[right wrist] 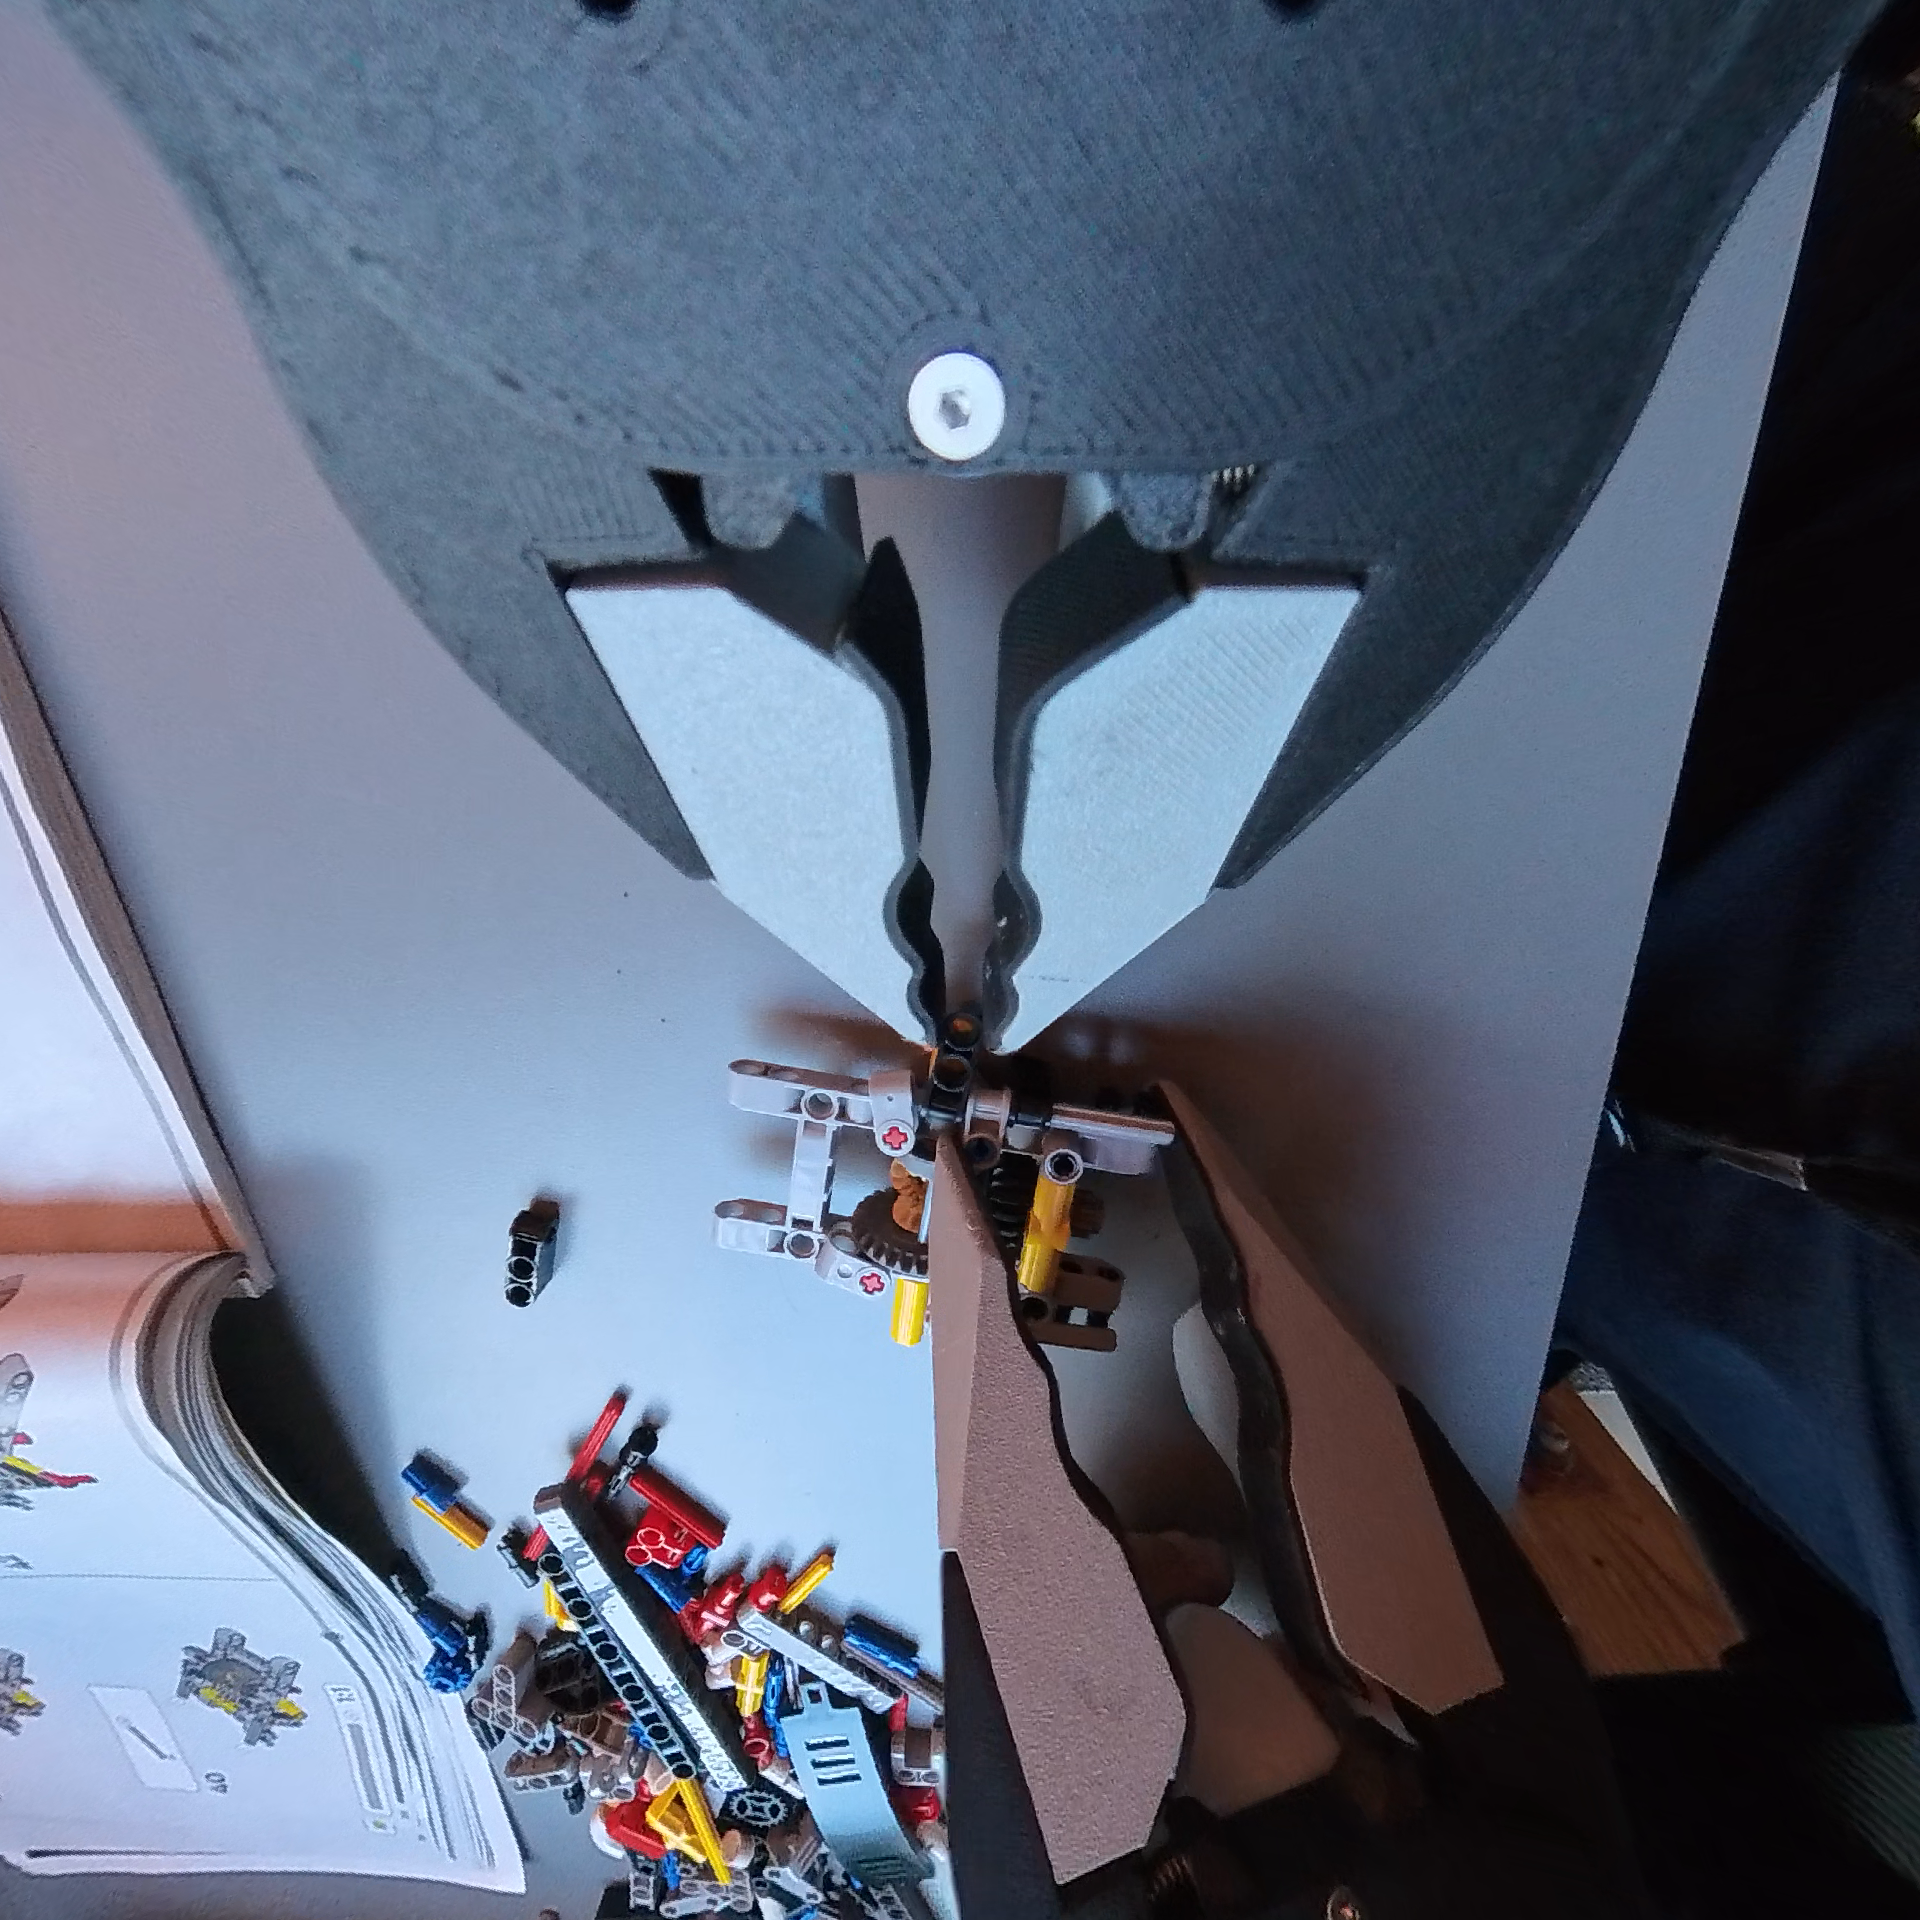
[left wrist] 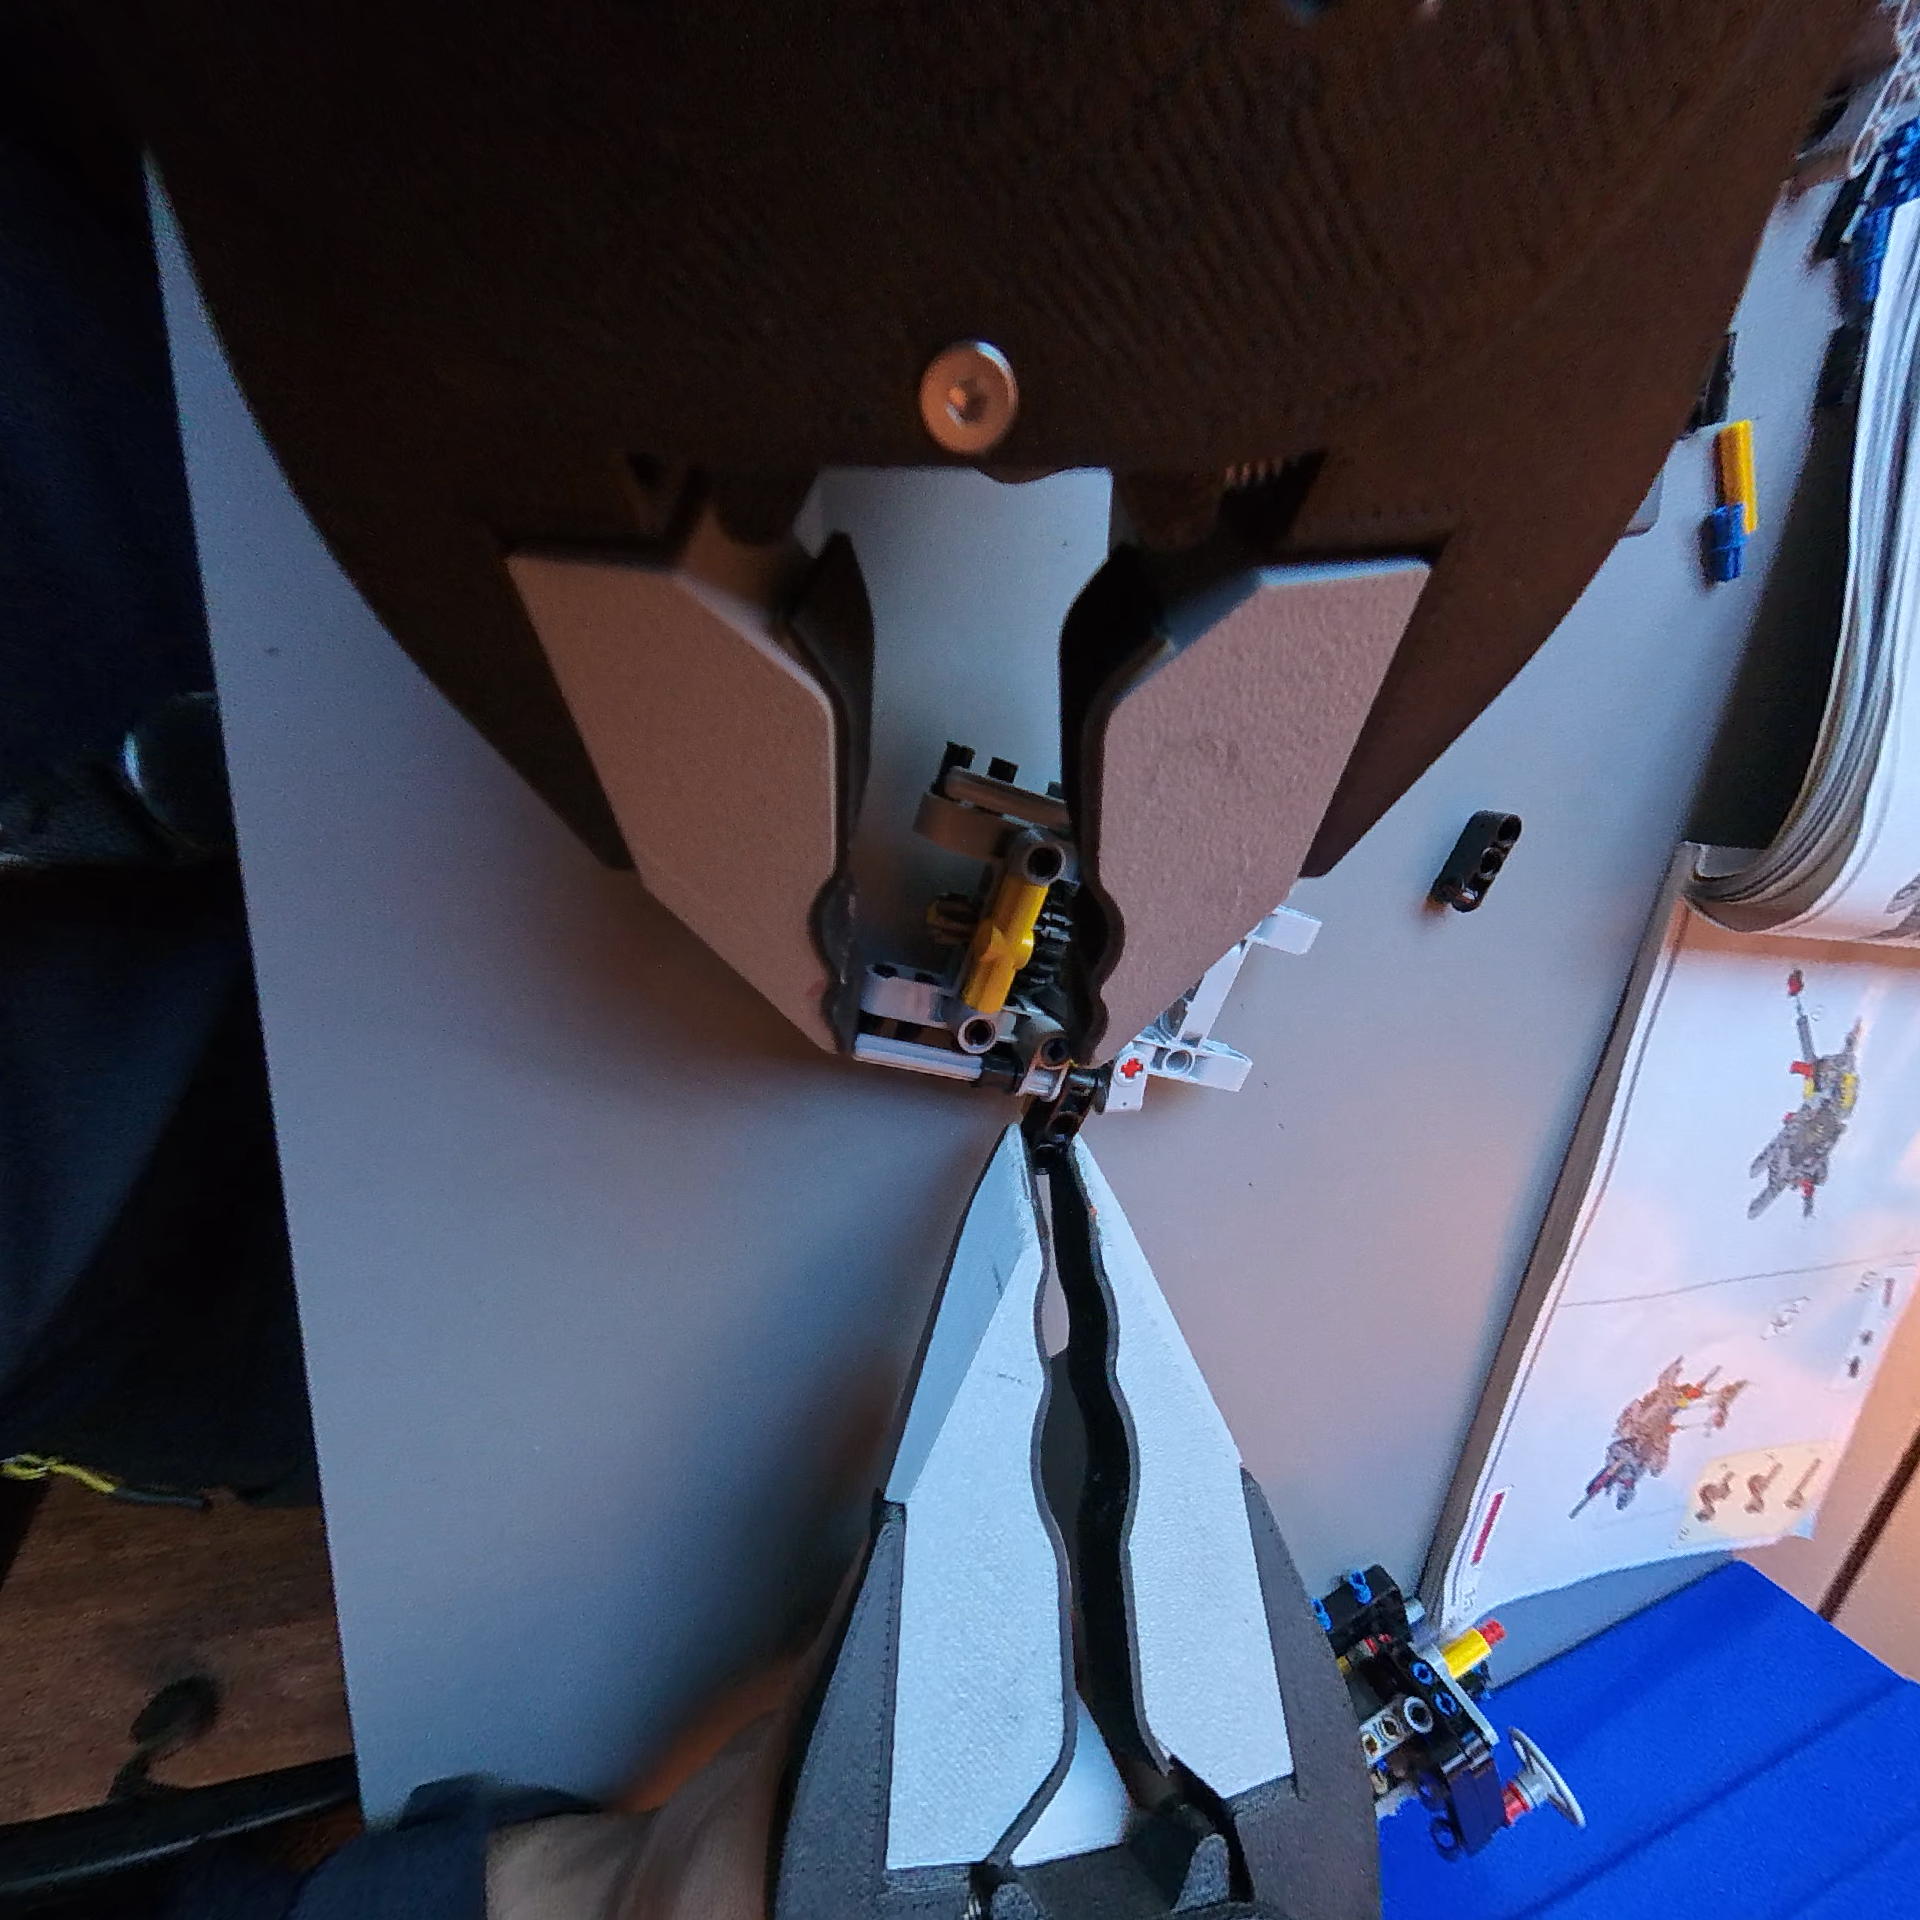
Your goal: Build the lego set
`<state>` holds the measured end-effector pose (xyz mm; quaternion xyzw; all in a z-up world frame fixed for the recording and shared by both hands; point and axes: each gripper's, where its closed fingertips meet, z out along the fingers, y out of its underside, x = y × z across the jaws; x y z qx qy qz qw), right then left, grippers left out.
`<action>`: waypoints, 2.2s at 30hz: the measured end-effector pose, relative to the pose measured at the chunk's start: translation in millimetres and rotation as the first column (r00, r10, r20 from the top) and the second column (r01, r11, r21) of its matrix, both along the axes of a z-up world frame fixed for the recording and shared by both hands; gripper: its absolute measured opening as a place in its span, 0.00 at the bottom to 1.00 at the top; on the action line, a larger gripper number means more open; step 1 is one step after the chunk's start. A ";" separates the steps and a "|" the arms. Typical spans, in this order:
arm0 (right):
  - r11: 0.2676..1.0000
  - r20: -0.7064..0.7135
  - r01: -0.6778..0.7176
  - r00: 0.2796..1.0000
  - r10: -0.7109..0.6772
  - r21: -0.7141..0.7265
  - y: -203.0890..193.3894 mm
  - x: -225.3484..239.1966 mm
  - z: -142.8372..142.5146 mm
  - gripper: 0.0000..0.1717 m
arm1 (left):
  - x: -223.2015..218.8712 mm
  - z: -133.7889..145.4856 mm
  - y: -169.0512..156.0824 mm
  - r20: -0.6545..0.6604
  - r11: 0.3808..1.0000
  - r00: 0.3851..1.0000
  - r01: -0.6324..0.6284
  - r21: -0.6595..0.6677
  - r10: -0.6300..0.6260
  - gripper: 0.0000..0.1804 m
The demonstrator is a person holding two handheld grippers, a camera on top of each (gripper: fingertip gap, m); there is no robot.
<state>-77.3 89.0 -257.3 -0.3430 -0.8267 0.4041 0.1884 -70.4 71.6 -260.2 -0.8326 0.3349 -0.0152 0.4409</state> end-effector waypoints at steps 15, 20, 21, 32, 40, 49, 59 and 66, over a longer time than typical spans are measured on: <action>1.000 -0.001 0.004 1.000 -0.004 0.004 0.4 -1.3 -0.8 0.02 | 2.2 0.7 1.8 0.003 1.000 1.000 0.004 0.012 -0.005 0.22; 1.000 0.010 0.003 1.000 -0.003 -0.019 1.6 -0.5 0.1 0.03 | 0.9 0.6 0.7 -0.060 0.998 0.998 0.032 0.047 -0.029 0.22; 1.000 0.010 0.010 1.000 -0.010 -0.022 3.7 0.0 0.5 0.03 | -0.6 0.1 1.5 -0.091 0.997 0.996 0.030 0.065 -0.024 0.22; 0.985 0.018 0.125 0.992 -0.128 0.115 35.9 6.4 -15.2 0.03 | -2.8 5.7 -0.8 -0.234 0.979 0.972 0.050 0.196 -0.003 0.26; 0.979 0.000 0.158 0.987 -0.160 0.127 42.5 11.6 -14.4 0.06 | -5.7 7.1 -10.6 -0.134 0.991 0.991 0.010 0.134 0.008 0.35; 0.973 0.009 0.196 0.980 -0.199 0.120 47.6 11.4 -14.1 0.03 | -3.9 2.0 -16.6 -0.192 0.990 0.981 0.033 0.139 -0.006 0.23; 0.923 -0.115 0.298 0.954 -0.278 0.243 50.0 15.2 -12.8 0.03 | 0.6 0.9 -19.3 -0.251 0.982 0.968 0.075 0.176 -0.029 0.15; 0.914 -0.125 0.320 0.947 -0.297 0.251 52.9 13.5 -12.9 0.03 | 1.8 -0.4 -20.3 -0.259 0.981 0.965 0.086 0.171 -0.039 0.13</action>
